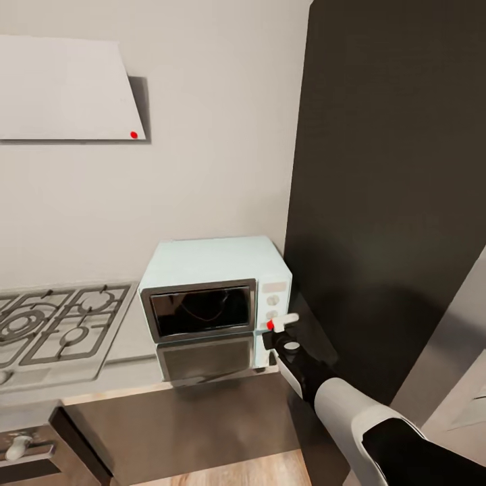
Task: In the kitchen, take the popcorn bag from the countertop, put it into the microwave, and heat it until the popcorn is cooked so the cooked popcorn ends up inside the bag.
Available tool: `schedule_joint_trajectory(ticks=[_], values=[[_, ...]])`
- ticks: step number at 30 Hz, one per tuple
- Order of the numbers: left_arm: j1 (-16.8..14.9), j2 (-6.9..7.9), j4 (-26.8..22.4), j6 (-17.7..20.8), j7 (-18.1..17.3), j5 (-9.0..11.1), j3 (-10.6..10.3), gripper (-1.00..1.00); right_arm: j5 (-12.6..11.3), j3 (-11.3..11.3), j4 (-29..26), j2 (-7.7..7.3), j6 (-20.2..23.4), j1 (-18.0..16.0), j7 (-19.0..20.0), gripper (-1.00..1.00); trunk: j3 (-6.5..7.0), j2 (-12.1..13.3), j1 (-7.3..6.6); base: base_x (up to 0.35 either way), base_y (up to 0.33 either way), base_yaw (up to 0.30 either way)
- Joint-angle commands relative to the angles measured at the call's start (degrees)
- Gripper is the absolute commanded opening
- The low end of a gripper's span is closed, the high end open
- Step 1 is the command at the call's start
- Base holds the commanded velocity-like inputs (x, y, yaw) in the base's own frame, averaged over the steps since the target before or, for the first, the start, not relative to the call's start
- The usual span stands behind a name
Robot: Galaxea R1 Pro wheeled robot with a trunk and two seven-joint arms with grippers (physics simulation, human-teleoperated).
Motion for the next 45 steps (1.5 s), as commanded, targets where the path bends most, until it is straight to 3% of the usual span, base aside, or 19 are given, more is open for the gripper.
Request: schedule_joint_trajectory(ticks=[1, 45], values=[[0.02, -0.05, -0.11, -0.06, -0.02, 0.04, 0.19, 1.00, -0.43, 0.48, 0.16, 0.00, -0.03, -0.07, -0.42, -1.00, -0.11, -0.13, 0.05, 0.111, 0.000, 0.000], [0.02, -0.05, -0.11, -0.20, -0.02, -0.28, -0.15, 1.00, -0.35, 0.48, 0.54, 0.00, -0.74, 0.71, -0.42, -1.00, -0.11, -0.13, 0.05, 0.035, 0.000, 0.000]])
